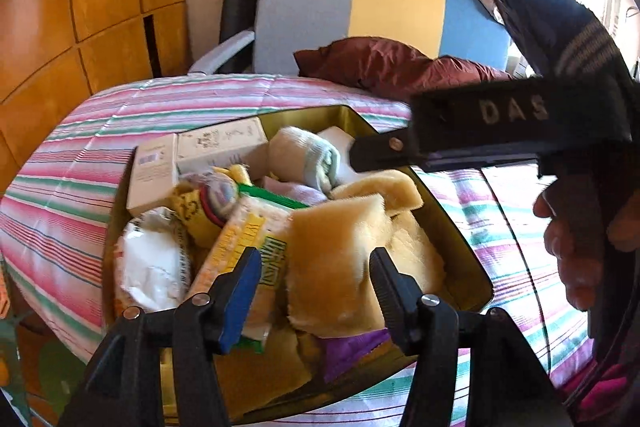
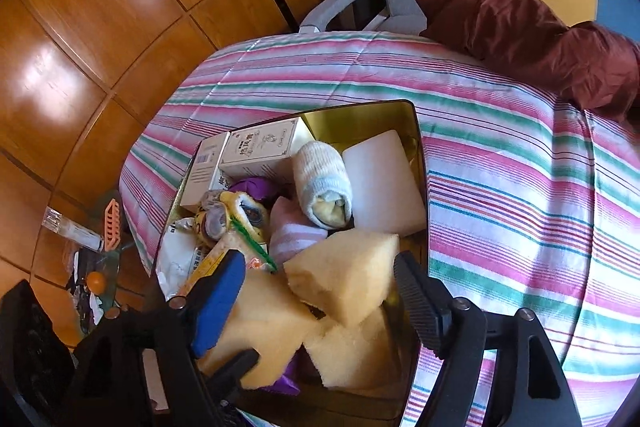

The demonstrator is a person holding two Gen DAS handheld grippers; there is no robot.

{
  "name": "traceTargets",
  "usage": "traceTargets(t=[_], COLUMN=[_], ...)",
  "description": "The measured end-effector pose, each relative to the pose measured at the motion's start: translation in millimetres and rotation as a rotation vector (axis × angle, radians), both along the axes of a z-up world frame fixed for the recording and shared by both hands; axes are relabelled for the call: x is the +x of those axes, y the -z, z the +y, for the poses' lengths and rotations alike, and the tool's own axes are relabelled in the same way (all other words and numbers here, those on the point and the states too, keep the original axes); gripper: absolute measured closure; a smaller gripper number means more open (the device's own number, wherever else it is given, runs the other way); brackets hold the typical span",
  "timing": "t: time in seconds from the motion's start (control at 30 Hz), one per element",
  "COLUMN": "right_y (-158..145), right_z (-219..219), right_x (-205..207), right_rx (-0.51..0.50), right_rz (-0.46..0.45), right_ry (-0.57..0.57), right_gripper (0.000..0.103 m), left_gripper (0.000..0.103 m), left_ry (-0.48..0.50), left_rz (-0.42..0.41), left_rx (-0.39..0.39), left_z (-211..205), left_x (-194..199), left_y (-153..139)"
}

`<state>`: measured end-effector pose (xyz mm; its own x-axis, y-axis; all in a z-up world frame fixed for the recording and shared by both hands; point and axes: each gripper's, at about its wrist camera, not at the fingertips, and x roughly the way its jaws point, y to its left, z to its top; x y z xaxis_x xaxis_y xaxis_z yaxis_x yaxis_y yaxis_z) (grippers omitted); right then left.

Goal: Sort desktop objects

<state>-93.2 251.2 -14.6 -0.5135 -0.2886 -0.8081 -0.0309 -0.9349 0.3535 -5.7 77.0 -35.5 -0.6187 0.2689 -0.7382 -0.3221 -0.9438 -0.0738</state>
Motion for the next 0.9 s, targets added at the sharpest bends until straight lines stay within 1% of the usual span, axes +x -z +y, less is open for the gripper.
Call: traceTargets(t=[0.03, 0.07, 0.1, 0.2, 0.27, 0.4, 0.63, 0.7, 0.8, 0.9], right_y=[-2, -3, -5, -11, -14, -15, -6, -4, -1, 3], right_z=[1, 2, 2, 4, 3, 0, -16, -21, -26, -28], right_x=[3, 7, 10, 22, 32, 48, 67, 70, 75, 79], right_rx=[0.004, 0.008, 0.010, 0.024, 0.042, 0.077, 0.102, 0.109, 0.117, 0.115], right_rz=[0.007, 0.015, 0.022, 0.053, 0.070, 0.087, 0.086, 0.085, 0.083, 0.078], right_ry=[0.008, 0.016, 0.023, 0.042, 0.054, 0.064, 0.045, 0.034, 0.024, 0.018], right_gripper=[0.026, 0.026, 0.025, 0.023, 0.021, 0.021, 0.021, 0.021, 0.021, 0.021], left_gripper=[0.045, 0.041, 0.040, 0.038, 0.029, 0.029, 0.028, 0.028, 0.028, 0.029], left_ry=[-0.009, -0.023, -0.031, -0.070, -0.096, -0.145, -0.229, -0.251, -0.267, -0.279], left_rz=[0.007, 0.017, 0.025, 0.045, 0.059, 0.105, 0.196, 0.206, 0.214, 0.223], left_rx=[-0.006, -0.013, -0.014, -0.013, -0.023, -0.028, -0.079, -0.099, -0.080, -0.103], left_z=[-1, -3, -5, -13, -17, -25, -31, -32, -37, -38], left_x=[1, 2, 5, 10, 11, 18, 29, 31, 32, 30], left_y=[-2, -5, -8, -16, -21, -36, -59, -64, -69, -68])
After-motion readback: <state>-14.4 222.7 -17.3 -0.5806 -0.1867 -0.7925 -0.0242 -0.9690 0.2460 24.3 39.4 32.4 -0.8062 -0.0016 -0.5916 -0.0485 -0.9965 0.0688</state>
